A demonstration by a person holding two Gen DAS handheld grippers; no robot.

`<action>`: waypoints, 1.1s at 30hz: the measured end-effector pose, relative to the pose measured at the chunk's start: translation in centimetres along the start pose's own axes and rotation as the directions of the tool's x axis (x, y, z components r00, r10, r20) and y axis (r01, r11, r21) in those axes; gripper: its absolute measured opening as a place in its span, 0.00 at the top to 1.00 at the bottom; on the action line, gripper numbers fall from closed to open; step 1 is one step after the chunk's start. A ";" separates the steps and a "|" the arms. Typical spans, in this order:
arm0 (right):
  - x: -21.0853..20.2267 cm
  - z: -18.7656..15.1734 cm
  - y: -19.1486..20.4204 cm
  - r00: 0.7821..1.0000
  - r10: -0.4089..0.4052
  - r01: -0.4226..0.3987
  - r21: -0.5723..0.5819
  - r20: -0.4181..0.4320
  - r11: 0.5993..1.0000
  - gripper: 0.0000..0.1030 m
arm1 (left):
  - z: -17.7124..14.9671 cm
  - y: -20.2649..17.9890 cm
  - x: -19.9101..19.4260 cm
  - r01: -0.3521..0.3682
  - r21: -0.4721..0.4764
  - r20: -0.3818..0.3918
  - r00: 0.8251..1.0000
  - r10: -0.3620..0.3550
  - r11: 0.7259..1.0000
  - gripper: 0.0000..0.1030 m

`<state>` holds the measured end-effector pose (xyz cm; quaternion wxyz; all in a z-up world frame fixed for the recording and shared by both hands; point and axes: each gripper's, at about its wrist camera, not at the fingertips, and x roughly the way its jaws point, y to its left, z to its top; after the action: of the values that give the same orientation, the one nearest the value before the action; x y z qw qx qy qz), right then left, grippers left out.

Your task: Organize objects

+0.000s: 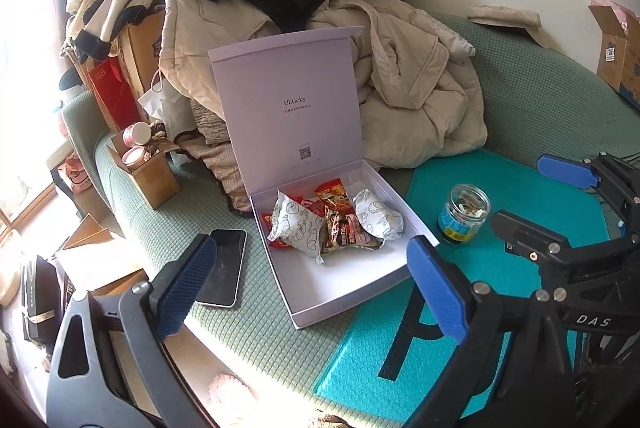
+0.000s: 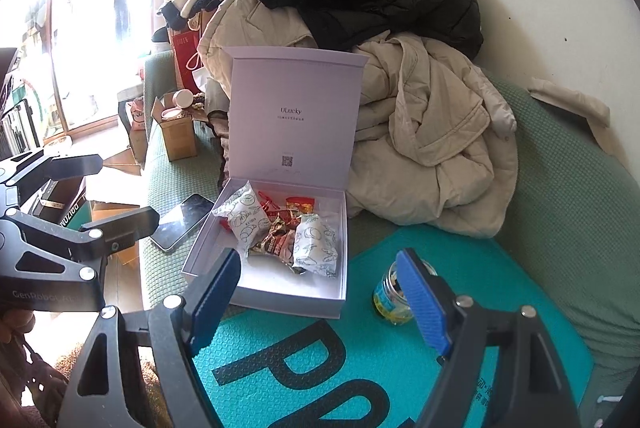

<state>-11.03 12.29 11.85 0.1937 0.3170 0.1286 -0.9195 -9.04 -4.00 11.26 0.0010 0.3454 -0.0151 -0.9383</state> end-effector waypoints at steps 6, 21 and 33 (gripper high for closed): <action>0.0 -1.9 0.8 1.000 0.003 -0.002 0.011 -0.029 1.000 0.22 | -2.3 -0.2 -0.4 -0.017 0.012 -0.024 1.000 0.018 1.000 0.06; 1.1 -7.4 2.1 0.995 0.023 -0.018 0.051 -0.101 0.999 0.22 | -8.0 -0.1 1.1 -0.013 -0.025 -0.119 0.993 0.010 1.000 0.06; 1.4 -8.0 2.6 0.993 0.040 -0.035 0.044 -0.109 0.998 0.22 | -9.2 -0.2 1.0 -0.042 -0.019 -0.115 0.993 0.040 0.999 0.06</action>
<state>-6.65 12.44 4.49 0.1968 0.3734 0.1137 -0.8994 -3.86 -4.11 3.58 0.0248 0.3985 -0.0122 -0.9168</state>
